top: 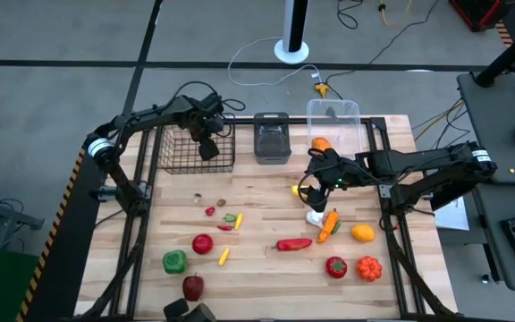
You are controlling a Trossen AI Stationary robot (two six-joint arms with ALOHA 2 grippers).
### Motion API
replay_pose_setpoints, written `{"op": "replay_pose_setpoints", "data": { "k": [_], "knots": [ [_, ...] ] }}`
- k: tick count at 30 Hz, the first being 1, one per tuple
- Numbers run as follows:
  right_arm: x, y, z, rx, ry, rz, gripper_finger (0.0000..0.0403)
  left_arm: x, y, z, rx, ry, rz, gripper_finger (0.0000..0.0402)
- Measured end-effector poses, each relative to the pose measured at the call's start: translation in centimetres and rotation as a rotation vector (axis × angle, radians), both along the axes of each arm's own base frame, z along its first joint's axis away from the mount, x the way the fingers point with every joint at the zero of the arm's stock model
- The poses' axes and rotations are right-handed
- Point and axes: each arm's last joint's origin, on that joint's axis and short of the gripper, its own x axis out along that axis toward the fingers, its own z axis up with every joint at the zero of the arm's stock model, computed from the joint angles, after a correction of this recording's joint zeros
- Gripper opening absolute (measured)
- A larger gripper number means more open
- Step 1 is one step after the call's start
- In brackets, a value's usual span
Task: Sort produce into baskets
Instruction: Put the green lemon into the black basket, then put the small green bell pepper into the black bin
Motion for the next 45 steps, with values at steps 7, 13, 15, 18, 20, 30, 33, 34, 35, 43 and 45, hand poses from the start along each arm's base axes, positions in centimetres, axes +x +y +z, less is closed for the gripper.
{"op": "replay_pose_setpoints", "data": {
  "k": [7, 13, 15, 18, 20, 30, 33, 34, 35, 43, 45],
  "knots": [
    [0.0, 0.0, 0.0, 0.0, 0.0, 0.0, 0.0296, 0.0, 0.0, 0.1, 0.001, -0.001, -0.001, 0.019],
    [0.0, 0.0, 0.0, 0.0, 0.0, 0.001, 0.0297, -0.2, -1.3, 2.1, 0.032, -0.049, 0.017, 0.019],
    [0.0, 0.0, 0.0, 0.0, 0.0, 0.0, 0.0299, -0.4, -2.3, 3.4, 0.057, -0.087, 0.016, 0.019],
    [0.0, 0.0, 0.0, 0.0, -0.001, 0.001, 0.0298, -0.7, -4.6, 5.5, 0.092, -0.163, -0.001, 0.019],
    [0.0, 0.0, 0.0, 0.001, -0.003, 0.0, 0.0295, -1.1, -6.5, 6.7, 0.115, -0.216, -0.023, 0.019],
    [0.2, 0.0, -0.2, 0.033, -0.002, -0.02, 0.0281, -5.2, -15.2, 8.8, 0.131, -0.535, -0.063, 0.019],
    [0.7, 0.3, -0.8, 0.054, 0.024, -0.004, 0.0278, -6.2, -17.0, 8.2, 0.111, -0.635, -0.081, 0.019],
    [0.9, 0.4, -1.0, 0.056, 0.032, 0.0, 0.0277, -6.5, -17.4, 8.0, 0.102, -0.663, -0.083, 0.019],
    [1.1, 0.5, -1.2, 0.057, 0.041, 0.005, 0.0276, -6.8, -17.9, 7.8, 0.093, -0.689, -0.083, 0.019],
    [3.0, 2.1, -2.1, 0.112, 0.107, 0.132, 0.0268, -7.5, -20.2, 6.0, 0.004, -0.868, -0.092, 0.019],
    [3.4, 2.7, -2.2, 0.098, 0.126, 0.164, 0.0266, -7.4, -20.7, 5.7, -0.012, -0.899, -0.108, 0.019]
  ]
}}
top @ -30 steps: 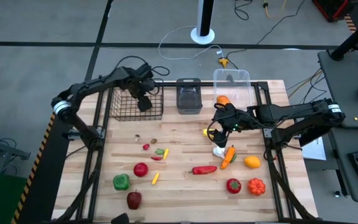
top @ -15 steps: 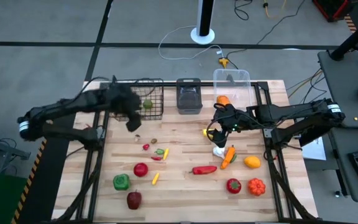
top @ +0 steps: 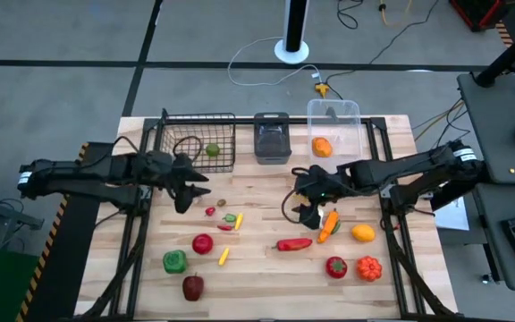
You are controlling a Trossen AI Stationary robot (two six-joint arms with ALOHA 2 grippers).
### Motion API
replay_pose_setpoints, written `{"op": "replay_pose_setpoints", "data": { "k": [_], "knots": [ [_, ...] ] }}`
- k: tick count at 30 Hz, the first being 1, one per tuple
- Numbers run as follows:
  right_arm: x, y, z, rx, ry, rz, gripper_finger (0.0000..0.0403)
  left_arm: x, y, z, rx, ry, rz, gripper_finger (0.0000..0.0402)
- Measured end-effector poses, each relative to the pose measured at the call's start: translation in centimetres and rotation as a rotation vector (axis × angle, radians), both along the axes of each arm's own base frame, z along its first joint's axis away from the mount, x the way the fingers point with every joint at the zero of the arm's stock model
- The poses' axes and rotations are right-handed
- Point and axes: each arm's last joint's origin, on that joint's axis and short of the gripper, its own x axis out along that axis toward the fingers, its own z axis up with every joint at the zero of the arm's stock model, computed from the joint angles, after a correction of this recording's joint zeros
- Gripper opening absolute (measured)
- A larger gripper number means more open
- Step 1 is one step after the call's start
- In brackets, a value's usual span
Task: Sort produce into baskets
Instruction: Put the small green bell pepper into the black bin
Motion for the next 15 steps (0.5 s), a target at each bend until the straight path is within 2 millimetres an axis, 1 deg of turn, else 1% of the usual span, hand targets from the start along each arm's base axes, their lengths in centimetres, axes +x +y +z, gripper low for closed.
{"op": "replay_pose_setpoints", "data": {
  "k": [6, 10, 15],
  "knots": [
    [1.2, 1.3, 0.0, -0.017, 0.074, 0.041, 0.0259, 0.7, -1.1, -0.2, 0.022, -0.013, -0.012, 0.019],
    [2.1, 1.7, 0.0, -0.025, 0.117, 0.049, 0.0254, 1.7, -2.0, -0.6, 0.029, -0.007, -0.032, 0.019],
    [2.9, 1.8, 0.2, -0.043, 0.13, 0.073, 0.0251, 3.6, -3.7, -2.3, 0.066, 0.068, -0.115, 0.019]
  ]
}}
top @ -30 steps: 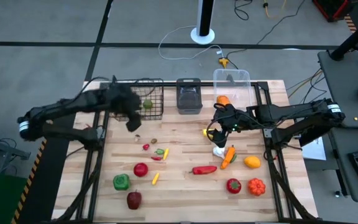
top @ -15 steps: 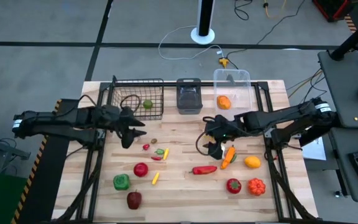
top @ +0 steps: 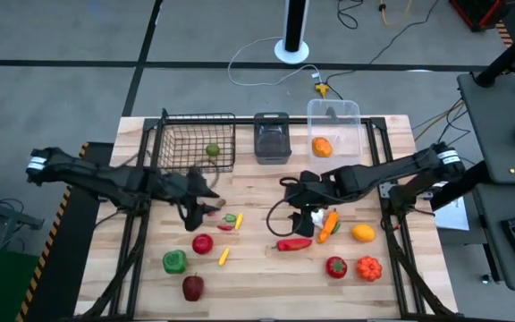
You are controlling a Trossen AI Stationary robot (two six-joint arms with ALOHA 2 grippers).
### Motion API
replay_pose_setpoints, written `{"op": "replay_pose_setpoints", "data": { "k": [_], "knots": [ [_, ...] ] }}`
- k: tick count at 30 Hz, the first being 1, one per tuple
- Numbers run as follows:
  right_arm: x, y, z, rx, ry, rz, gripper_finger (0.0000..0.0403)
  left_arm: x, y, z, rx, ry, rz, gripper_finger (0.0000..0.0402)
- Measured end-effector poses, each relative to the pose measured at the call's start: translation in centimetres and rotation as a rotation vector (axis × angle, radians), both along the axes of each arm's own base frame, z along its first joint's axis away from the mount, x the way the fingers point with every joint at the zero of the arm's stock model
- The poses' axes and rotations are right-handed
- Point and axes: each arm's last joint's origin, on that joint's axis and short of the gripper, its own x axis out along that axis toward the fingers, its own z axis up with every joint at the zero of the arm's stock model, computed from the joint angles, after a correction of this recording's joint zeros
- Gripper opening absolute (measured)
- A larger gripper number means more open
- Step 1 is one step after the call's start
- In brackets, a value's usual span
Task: Sort produce into baskets
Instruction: Put the small green bell pepper into the black bin
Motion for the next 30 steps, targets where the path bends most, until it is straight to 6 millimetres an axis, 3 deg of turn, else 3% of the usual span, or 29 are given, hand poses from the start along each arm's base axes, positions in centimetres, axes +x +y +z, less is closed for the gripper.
{"op": "replay_pose_setpoints", "data": {
  "k": [7, 17, 22, 30],
  "knots": [
    [0.1, 0.0, 0.5, -0.01, -0.017, 0.022, 0.0253, 2.6, -1.9, -3.1, 0.15, 0.107, -0.09, 0.019],
    [-0.2, 0.1, 0.9, -0.01, -0.035, 0.028, 0.0254, 5.7, -2.7, -7.7, 0.223, 0.222, -0.128, 0.019],
    [-0.2, 0.3, 0.9, -0.015, -0.039, 0.032, 0.025, 6.3, -2.7, -9.8, 0.273, 0.302, -0.1, 0.019],
    [-0.3, 0.6, 0.9, -0.012, -0.04, 0.036, 0.0248, 6.6, -2.7, -11.4, 0.285, 0.367, -0.101, 0.019]
  ]
}}
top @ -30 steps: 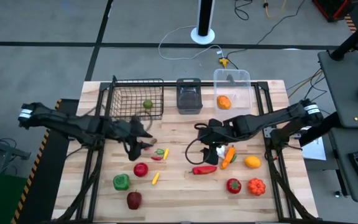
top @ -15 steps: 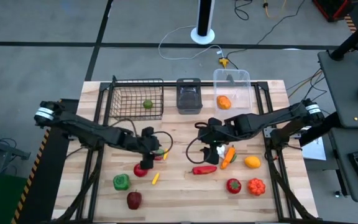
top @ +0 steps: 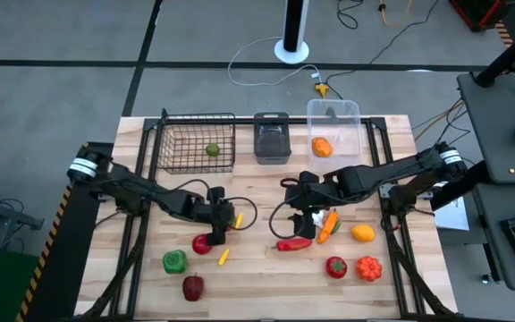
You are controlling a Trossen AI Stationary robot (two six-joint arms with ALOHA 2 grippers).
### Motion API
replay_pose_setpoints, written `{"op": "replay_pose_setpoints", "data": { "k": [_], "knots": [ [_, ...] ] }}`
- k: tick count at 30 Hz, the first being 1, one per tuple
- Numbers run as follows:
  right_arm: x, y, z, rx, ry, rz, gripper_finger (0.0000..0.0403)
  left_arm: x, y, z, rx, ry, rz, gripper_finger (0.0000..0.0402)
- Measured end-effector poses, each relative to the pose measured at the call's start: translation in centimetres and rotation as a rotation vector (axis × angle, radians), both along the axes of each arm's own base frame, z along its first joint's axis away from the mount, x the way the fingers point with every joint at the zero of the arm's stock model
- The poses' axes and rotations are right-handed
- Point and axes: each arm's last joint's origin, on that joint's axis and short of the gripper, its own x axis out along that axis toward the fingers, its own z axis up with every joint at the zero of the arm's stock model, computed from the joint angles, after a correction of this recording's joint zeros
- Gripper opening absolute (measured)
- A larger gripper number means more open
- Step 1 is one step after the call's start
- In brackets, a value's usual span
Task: Sort produce into baskets
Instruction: Put the small green bell pepper into the black bin
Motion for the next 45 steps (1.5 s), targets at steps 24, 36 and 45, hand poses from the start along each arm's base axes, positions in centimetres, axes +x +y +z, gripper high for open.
{"op": "replay_pose_setpoints", "data": {
  "k": [24, 36, 45],
  "knots": [
    [0.0, 0.0, 0.0, -0.001, -0.003, 0.001, 0.0248, 0.2, 0.0, 0.1, -0.018, -0.007, 0.02, 0.0098],
    [-0.8, 0.5, 0.7, -0.028, -0.014, 0.01, 0.0245, 1.9, 0.5, 8.3, 0.121, -0.276, -0.077, 0.0098],
    [-3.2, 0.3, 3.3, -0.124, -0.124, -0.026, 0.0241, 4.5, 5.3, 13.7, 0.297, -0.403, 0.087, 0.0098]
  ]
}}
